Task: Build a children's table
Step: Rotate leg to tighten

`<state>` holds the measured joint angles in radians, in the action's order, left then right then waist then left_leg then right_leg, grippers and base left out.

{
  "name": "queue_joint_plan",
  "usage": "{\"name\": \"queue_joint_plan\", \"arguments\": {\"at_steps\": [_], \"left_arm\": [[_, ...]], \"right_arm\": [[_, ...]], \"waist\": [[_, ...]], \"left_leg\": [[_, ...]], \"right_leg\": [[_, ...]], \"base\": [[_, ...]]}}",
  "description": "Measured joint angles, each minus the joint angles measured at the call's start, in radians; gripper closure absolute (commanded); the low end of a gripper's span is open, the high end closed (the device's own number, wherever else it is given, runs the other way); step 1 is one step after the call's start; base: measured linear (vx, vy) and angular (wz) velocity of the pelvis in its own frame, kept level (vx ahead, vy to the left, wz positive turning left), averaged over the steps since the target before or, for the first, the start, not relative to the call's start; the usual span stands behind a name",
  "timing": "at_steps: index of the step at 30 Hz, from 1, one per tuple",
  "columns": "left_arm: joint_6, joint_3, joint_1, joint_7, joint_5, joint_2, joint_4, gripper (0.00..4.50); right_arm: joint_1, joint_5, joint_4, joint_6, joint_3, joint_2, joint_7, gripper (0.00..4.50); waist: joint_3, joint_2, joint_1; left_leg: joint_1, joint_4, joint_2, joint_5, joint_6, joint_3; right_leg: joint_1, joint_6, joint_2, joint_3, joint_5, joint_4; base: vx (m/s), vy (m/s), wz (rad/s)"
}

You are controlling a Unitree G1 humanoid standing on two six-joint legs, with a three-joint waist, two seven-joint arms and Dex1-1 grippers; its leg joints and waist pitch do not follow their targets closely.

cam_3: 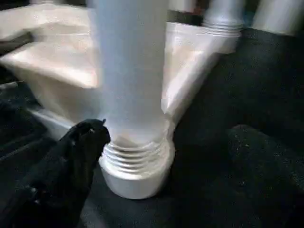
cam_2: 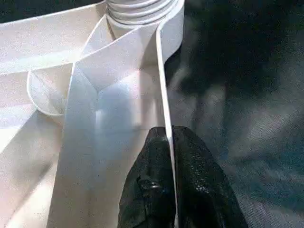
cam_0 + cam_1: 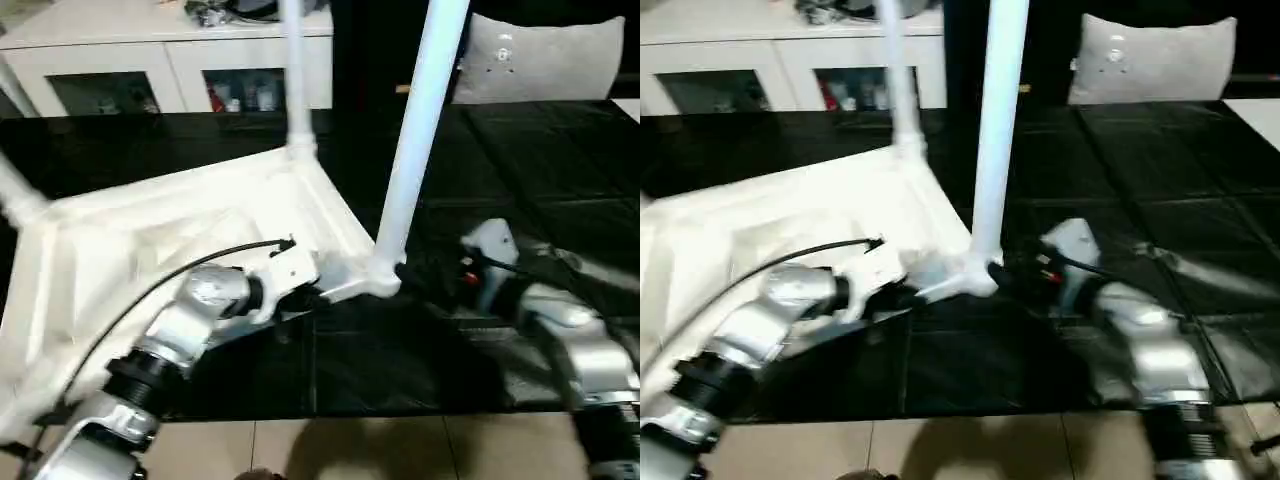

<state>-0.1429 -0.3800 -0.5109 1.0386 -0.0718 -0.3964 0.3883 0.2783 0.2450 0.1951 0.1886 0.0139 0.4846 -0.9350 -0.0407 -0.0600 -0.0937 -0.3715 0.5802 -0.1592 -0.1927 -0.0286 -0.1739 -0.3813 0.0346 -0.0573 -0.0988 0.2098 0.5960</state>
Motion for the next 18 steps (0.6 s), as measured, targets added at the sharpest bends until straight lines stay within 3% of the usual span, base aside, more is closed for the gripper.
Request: {"name": "queue_joint_plan", "arguments": {"at_steps": [3,4,10,18], "left_arm": [[0.027,-0.009,-0.002,0.061,0.010,-0.024,0.003,4.50],[0.035,-0.012,-0.002,0.086,0.016,-0.030,0.004,4.50],[0.083,-0.046,-0.003,0.178,0.032,-0.043,0.000,4.50],[0.099,-0.060,-0.003,0.214,0.034,-0.048,-0.004,4.50]], "right_arm": [[0.000,0.001,-0.005,-0.017,0.041,0.050,-0.109,0.02],[0.001,0.001,-0.004,-0.028,0.055,0.059,-0.144,0.28],[0.026,-0.001,0.027,-0.057,0.113,0.060,-0.237,0.70],[0.051,-0.005,0.071,-0.081,0.151,0.059,-0.305,1.35]], "waist": [[0.000,0.000,-0.003],[0.000,0.000,-0.005],[0.000,0.000,-0.026],[0.000,0.000,-0.032]], "left_leg": [[-0.001,0.005,-0.001,-0.002,0.003,0.000],[-0.001,0.006,-0.001,-0.002,0.003,0.000],[-0.002,0.012,-0.001,-0.003,0.005,0.000],[-0.002,0.014,-0.001,-0.003,0.005,0.000]], "right_leg": [[0.001,0.000,0.000,0.000,0.000,0.001],[0.001,0.000,0.000,0.000,0.000,0.001],[0.000,0.000,-0.001,0.000,0.000,0.006],[0.001,0.001,-0.002,0.000,-0.001,0.008]], "base": [[0.000,0.000,0.00],[0.000,0.000,0.00],[0.000,0.000,0.00],[0.000,0.000,0.00]]}}
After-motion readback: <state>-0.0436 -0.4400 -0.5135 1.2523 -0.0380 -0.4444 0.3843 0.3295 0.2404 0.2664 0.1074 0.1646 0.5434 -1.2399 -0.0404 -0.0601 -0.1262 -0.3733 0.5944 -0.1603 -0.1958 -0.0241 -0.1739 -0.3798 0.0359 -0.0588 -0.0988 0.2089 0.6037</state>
